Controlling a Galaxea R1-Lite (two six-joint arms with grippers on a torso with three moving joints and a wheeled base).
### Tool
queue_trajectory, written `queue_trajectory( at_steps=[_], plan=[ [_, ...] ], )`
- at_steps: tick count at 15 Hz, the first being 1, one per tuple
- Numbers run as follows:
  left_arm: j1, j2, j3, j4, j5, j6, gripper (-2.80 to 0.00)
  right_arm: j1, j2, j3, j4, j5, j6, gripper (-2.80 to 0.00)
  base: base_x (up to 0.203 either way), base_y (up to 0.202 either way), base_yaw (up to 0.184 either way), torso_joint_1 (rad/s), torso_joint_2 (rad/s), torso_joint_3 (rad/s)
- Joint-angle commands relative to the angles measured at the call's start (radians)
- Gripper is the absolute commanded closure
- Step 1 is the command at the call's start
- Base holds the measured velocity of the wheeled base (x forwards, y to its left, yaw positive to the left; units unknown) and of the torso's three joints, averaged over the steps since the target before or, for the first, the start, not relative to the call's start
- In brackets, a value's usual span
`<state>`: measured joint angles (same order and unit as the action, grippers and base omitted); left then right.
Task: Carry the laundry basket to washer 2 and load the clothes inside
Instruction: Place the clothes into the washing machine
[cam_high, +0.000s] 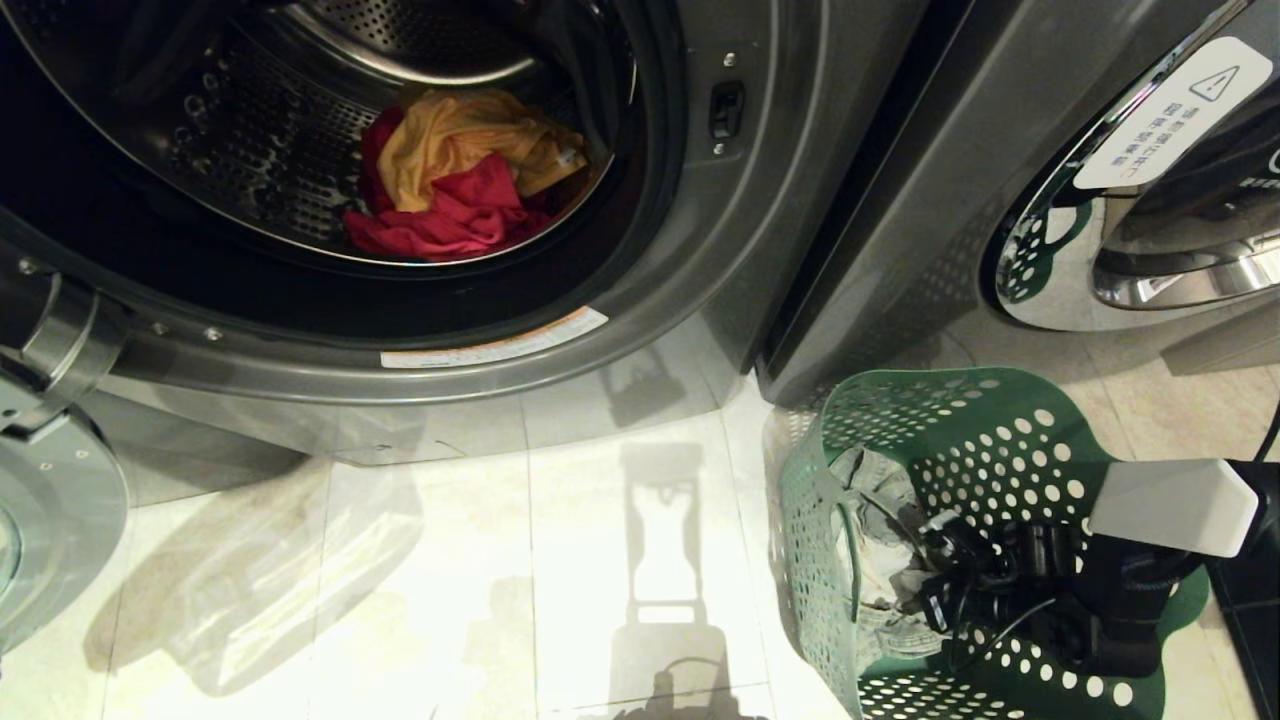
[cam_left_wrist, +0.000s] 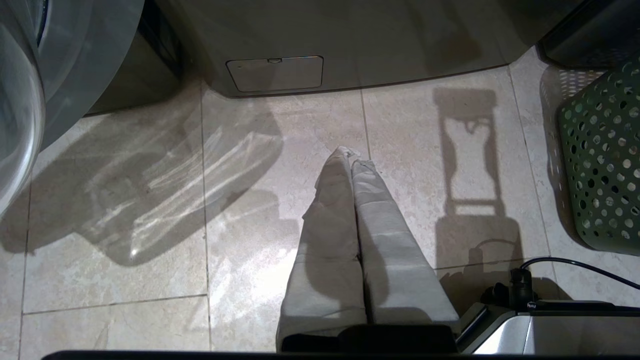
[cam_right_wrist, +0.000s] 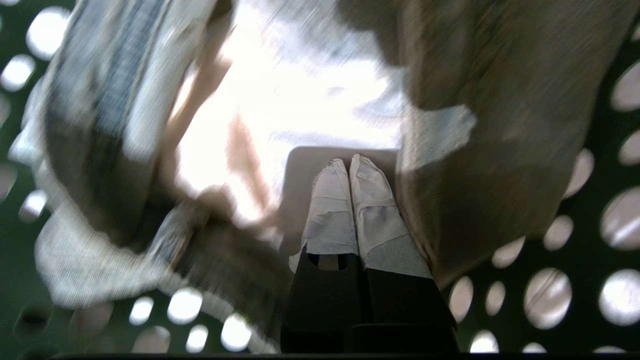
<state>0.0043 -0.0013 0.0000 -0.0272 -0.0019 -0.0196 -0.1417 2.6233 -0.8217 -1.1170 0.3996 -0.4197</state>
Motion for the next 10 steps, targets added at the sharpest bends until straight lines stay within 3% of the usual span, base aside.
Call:
queue_trajectory(
  at_steps=[1,3,9,10],
  plan=[
    [0.000,0.001,0.011,0.000,0.000,0.000,0.00,0.001,0.020,-0.043,-0.010,0.001,0.017,0.00,0.000,0.000,0.000,0.000,0.00,0.000],
    [0.000,0.000,0.011,0.000,0.000,0.000,0.00,0.001,-0.022,-0.034,-0.011,0.012,0.045,0.00,0.000,0.000,0.000,0.000,0.00,0.000],
    [0.000,0.000,0.011,0.000,0.000,0.000,0.00,0.016,-0.147,0.164,-0.010,0.133,0.051,0.00,0.000,0.000,0.000,0.000,0.00,0.000],
    [0.000,0.000,0.011,0.000,0.000,0.000,0.00,0.017,-0.147,0.174,-0.010,0.139,0.049,-2.80,0.000,0.000,0.000,0.000,0.00,0.000]
  ],
)
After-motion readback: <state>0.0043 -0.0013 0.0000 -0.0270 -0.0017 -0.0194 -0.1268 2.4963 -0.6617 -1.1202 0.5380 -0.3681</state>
